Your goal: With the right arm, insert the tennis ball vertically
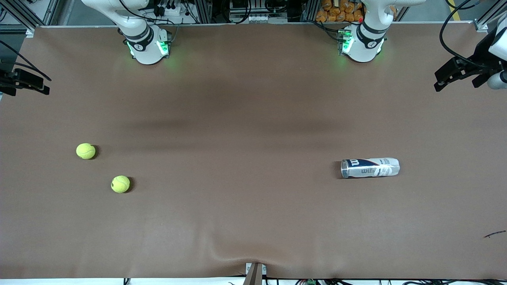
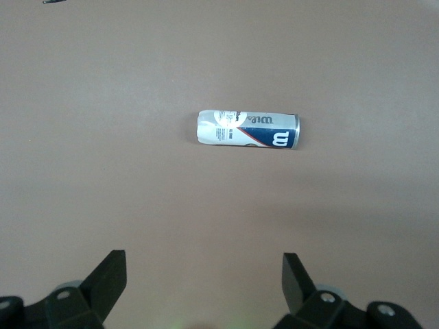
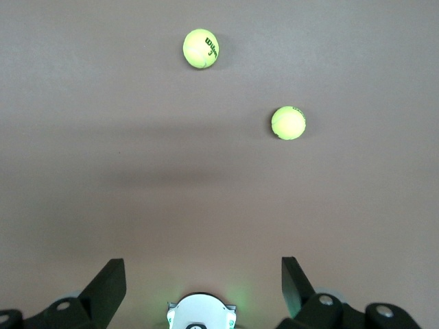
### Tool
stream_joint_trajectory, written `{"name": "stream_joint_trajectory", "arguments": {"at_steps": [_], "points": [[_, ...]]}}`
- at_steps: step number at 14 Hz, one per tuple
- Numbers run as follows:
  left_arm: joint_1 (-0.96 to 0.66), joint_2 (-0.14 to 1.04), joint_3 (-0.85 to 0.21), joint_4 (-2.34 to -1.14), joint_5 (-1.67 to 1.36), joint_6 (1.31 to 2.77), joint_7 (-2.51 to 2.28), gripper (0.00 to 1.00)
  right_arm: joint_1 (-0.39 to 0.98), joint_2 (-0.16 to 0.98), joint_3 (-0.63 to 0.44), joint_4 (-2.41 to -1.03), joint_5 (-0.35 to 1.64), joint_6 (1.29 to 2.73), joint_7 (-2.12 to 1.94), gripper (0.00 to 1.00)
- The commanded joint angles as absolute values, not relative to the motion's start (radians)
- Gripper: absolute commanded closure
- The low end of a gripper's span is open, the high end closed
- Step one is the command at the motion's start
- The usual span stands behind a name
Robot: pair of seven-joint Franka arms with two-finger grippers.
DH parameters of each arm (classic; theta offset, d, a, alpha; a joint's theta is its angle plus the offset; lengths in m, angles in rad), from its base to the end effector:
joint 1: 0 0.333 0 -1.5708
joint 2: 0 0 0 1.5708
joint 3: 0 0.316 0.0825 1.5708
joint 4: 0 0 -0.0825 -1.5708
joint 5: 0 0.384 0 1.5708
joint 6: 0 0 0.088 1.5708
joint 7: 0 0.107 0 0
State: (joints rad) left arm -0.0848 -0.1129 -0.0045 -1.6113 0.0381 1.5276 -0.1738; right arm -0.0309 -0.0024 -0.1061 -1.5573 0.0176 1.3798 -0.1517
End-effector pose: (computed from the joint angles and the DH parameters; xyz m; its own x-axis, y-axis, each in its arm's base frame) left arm 0.5128 -0.0418 0.6620 0.9957 0.0860 0.0354 0.0871 -0.9957 -0.0329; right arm 0.5277 -0.0707 0.6171 0.9853 0.0201 -0.1695 0.0128 -0.9990 -0.0440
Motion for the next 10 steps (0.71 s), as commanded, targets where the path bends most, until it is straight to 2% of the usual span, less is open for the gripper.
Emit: {"name": "stream_joint_trajectory", "arguments": {"at_steps": [1,7,10], "points": [[-0.084,-0.109,-0.006,-1.601,0.025,1.520,-0.161,0.00,-0.015,0.034,-0.098,-1.554,0.011,1.382,-0.158,0.00],[-0.100,-0.080,-0.015,-1.605,0.025,1.522,-0.161,0.00,0.030,0.058,-0.095,-1.546,0.025,1.382,-0.164,0.00],[-0.100,-0.058,-0.052,-1.606,0.026,1.522,-0.161,0.00,0.051,0.058,-0.095,-1.546,0.025,1.379,-0.155,0.00]]}}
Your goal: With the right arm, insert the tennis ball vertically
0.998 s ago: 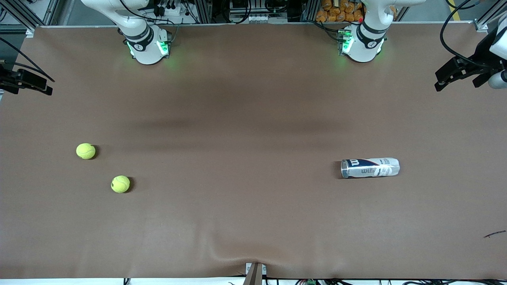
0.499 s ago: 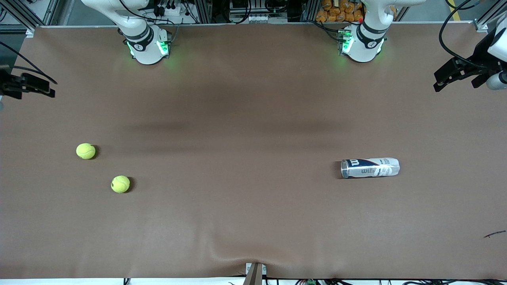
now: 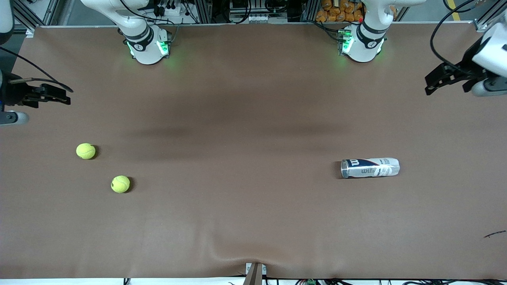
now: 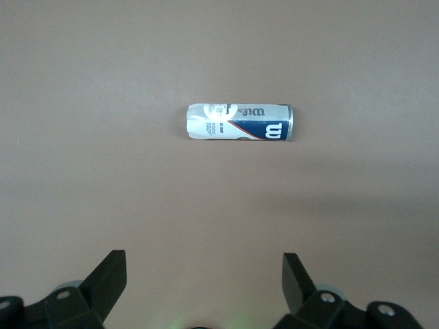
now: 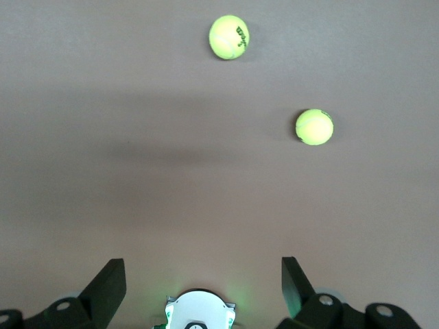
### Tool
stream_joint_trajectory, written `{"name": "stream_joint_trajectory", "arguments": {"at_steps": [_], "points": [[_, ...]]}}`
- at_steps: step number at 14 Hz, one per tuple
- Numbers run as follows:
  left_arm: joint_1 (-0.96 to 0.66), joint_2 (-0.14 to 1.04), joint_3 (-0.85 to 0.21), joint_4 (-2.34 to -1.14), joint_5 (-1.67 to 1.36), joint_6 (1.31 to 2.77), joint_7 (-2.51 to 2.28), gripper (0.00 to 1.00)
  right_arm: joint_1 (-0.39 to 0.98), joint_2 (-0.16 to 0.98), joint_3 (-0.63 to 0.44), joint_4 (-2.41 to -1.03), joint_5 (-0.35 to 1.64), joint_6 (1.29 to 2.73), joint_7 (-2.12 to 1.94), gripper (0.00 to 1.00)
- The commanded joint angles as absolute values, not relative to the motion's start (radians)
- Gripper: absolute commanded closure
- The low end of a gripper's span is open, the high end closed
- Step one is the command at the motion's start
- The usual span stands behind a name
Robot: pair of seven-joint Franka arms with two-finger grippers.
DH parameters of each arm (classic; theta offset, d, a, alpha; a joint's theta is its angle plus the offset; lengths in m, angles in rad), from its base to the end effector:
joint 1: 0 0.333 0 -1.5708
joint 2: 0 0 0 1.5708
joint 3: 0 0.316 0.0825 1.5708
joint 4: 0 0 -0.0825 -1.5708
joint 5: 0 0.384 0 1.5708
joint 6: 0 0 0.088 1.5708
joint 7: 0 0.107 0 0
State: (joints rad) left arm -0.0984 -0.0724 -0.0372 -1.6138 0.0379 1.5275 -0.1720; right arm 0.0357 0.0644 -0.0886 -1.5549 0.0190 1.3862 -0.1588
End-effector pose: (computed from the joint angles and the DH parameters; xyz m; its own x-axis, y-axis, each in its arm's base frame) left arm 0.5230 -0.0679 0.6397 0.9993 0.0380 -0.0068 0.0377 -0.9984 -0.0424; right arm 0.5505 -0.0253 0.5825 0.9680 0.1094 -0.2257 0.1007 -0.9937 -0.0496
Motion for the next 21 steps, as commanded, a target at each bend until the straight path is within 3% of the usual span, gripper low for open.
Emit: {"name": "stream_joint_trajectory", "arguments": {"at_steps": [1,11,21], "points": [[-0.100,-0.045,-0.069,-1.605,0.028,1.522,-0.161,0.00,0.049,0.058,-0.095,-1.548,0.025,1.379,-0.155,0.00],[-0.101,0.118,-0.206,-1.653,0.078,1.569,-0.091,0.00,0.032,0.052,-0.095,-1.534,0.023,1.367,-0.218,0.00],[-0.107,0.121,-0.230,-1.972,0.268,1.913,0.135,0.00,0.098,0.107,-0.095,-1.536,0.023,1.407,-0.219,0.00]]}}
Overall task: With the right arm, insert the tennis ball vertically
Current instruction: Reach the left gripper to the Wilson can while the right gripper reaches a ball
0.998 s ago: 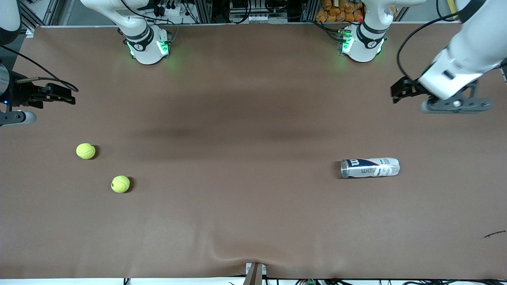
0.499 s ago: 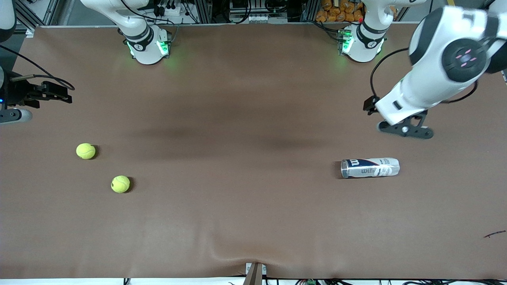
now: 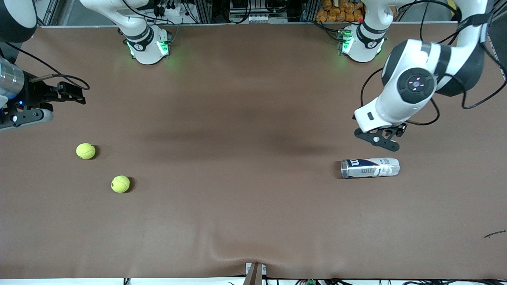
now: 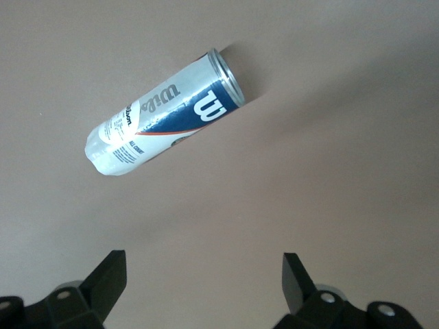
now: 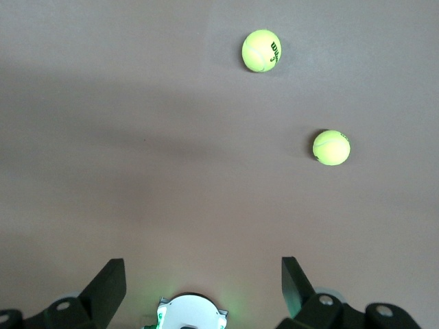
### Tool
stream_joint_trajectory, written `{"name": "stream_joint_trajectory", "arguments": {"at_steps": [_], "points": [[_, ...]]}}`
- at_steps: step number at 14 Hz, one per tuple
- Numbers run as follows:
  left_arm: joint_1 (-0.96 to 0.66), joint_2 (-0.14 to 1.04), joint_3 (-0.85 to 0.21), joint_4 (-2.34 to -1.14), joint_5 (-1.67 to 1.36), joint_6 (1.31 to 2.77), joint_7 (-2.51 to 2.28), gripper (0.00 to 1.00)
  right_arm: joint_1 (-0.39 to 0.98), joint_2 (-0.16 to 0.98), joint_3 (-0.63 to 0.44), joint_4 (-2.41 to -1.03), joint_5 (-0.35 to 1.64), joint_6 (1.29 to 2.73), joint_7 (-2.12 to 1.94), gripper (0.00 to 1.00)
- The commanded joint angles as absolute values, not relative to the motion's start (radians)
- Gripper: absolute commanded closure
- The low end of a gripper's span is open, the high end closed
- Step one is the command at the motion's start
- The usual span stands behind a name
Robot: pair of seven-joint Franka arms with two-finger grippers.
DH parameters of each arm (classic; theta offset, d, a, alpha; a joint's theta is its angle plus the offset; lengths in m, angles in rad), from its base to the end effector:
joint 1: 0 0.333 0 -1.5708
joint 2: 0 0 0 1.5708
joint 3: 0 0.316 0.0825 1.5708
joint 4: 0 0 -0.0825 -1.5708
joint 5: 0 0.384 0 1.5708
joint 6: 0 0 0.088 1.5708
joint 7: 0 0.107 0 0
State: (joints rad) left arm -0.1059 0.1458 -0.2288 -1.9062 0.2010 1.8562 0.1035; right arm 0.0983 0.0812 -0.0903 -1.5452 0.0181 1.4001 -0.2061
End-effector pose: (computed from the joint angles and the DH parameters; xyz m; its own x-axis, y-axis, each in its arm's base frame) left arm 0.5467 -0.1695 0.4100 0.8580 -0.4697 -0.2079 -0.4995 -0.8574 -0.1241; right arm 0.5575 0.0086 0.5785 0.9524 0.2139 -0.2171 0.2066 -0.9768 -0.0564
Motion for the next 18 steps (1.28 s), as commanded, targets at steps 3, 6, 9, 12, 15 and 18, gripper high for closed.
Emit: {"name": "stream_joint_trajectory", "arguments": {"at_steps": [3,6,9,12,15,18], "points": [[-0.104,0.156,-0.230,-1.993,0.342,1.951,0.230,0.00,0.107,0.129,-0.095,-1.536,0.023,1.422,-0.219,0.00],[-0.095,0.207,-0.230,-1.999,0.385,2.003,0.365,0.00,0.112,0.167,-0.095,-1.532,0.017,1.439,-0.224,0.00],[-0.098,0.251,-0.230,-2.000,0.497,2.022,0.379,0.00,0.117,0.207,-0.095,-1.520,0.015,1.457,-0.288,0.00],[-0.101,0.299,-0.232,-2.002,0.590,2.077,0.434,0.00,0.118,0.256,-0.095,-1.511,0.015,1.523,-0.403,0.00],[-0.103,0.347,-0.230,-2.002,0.665,2.118,0.452,0.00,0.107,0.336,-0.095,-1.496,0.011,1.604,-0.623,0.00],[-0.095,0.389,-0.230,-2.002,0.767,2.170,0.480,0.00,0.103,0.431,-0.098,-1.454,0.005,1.693,-0.756,0.00]]}}
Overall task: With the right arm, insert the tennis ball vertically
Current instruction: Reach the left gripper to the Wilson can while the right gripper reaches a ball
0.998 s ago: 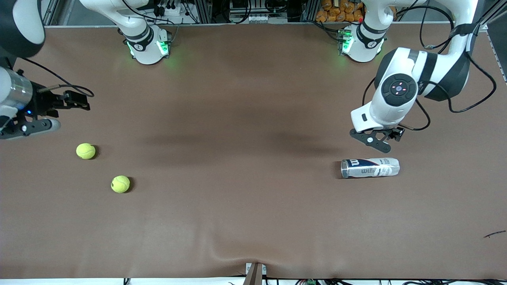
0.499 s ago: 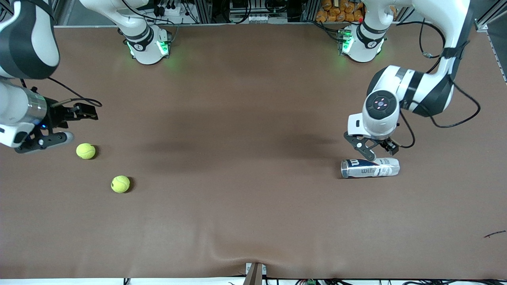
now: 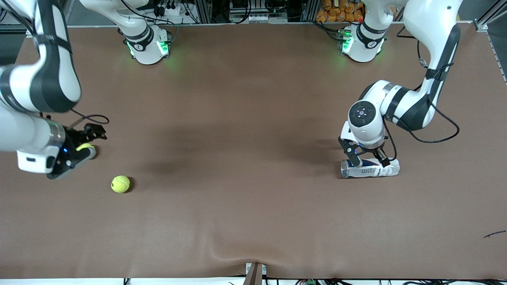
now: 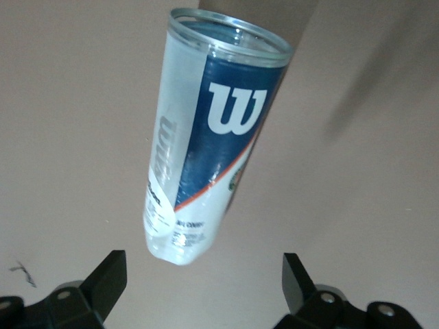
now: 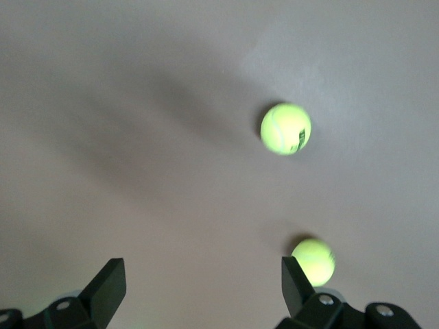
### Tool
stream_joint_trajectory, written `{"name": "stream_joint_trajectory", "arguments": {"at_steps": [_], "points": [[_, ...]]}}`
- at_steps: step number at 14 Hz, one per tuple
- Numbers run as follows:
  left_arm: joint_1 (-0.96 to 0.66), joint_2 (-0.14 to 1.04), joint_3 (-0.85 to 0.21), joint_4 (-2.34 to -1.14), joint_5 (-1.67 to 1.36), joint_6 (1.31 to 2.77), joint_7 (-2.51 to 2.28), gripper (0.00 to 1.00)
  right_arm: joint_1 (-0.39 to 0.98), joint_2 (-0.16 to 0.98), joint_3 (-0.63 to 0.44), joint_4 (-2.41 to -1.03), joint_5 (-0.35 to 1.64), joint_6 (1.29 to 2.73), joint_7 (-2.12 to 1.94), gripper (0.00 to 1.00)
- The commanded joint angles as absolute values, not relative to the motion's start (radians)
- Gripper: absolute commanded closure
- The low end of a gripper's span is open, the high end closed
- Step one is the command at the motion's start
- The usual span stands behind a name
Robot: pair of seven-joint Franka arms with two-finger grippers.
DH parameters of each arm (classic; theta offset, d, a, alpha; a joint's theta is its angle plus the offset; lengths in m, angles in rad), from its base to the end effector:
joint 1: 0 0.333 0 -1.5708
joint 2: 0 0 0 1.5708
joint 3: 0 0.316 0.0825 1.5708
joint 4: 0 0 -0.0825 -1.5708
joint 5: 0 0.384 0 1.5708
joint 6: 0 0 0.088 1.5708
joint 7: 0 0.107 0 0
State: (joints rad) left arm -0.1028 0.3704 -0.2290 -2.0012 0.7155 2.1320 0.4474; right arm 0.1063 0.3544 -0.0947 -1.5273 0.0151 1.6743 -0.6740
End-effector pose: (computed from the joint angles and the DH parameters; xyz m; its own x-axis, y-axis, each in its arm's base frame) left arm 0.5643 -0.1606 0.2651 0.3509 -0.8298 -0.4339 -0.9335 -0.2732 -0.2324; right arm 0.6416 0.0162 0.4398 0.7568 0.6308 -0.1712 0.6210 -0.7756 -0.1131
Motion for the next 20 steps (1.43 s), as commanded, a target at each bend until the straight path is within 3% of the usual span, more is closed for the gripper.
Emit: {"name": "stream_joint_trajectory", "arguments": {"at_steps": [1,11,20], "points": [[-0.094,0.403,-0.230,-2.000,0.773,2.193,0.500,0.00,0.103,0.461,-0.098,-1.444,0.003,1.719,-0.770,0.00],[-0.048,0.466,-0.230,-1.999,0.861,2.302,0.704,0.00,0.026,0.732,-0.098,-1.428,0.005,2.092,-0.942,0.00],[-0.032,0.514,-0.230,-1.987,0.908,2.309,0.707,0.00,0.078,0.759,-0.095,-1.457,0.028,2.105,-0.942,0.00]]}}
